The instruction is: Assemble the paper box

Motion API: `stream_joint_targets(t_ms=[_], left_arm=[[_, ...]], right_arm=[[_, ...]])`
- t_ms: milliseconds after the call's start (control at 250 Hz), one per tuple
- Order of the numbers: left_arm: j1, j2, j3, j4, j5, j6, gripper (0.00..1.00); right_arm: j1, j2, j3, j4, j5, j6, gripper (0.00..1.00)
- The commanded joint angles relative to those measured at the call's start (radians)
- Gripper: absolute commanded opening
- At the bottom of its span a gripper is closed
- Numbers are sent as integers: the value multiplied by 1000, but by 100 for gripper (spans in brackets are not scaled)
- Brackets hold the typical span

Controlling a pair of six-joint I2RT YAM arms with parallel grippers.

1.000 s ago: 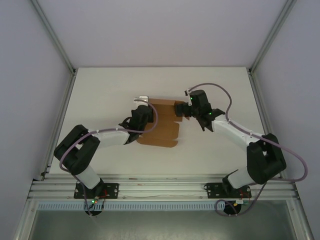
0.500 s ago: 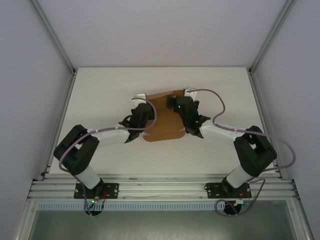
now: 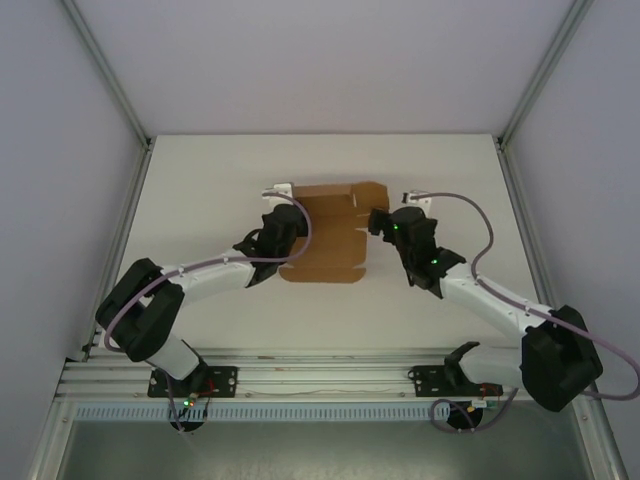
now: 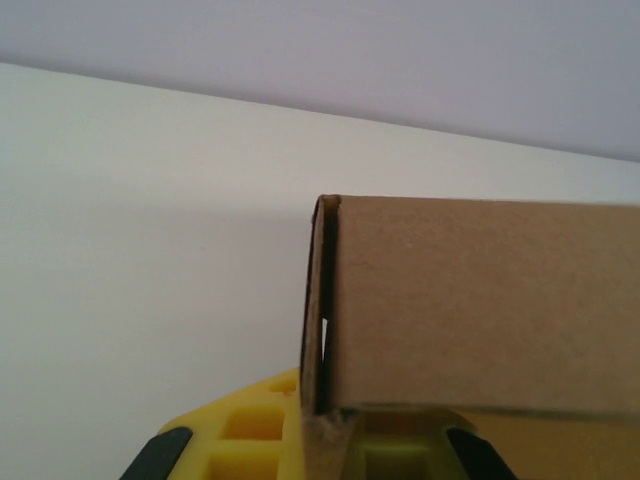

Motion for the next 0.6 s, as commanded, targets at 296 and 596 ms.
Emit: stream_joint_targets(t_ms=[296, 596], left_arm=[[6, -39, 10, -53, -35, -8, 0], [6, -55, 24, -90, 8, -44, 0]], right_arm=[[-25, -3, -16, -43, -81, -49, 100], [-24, 50, -45, 154, -112, -148, 100]])
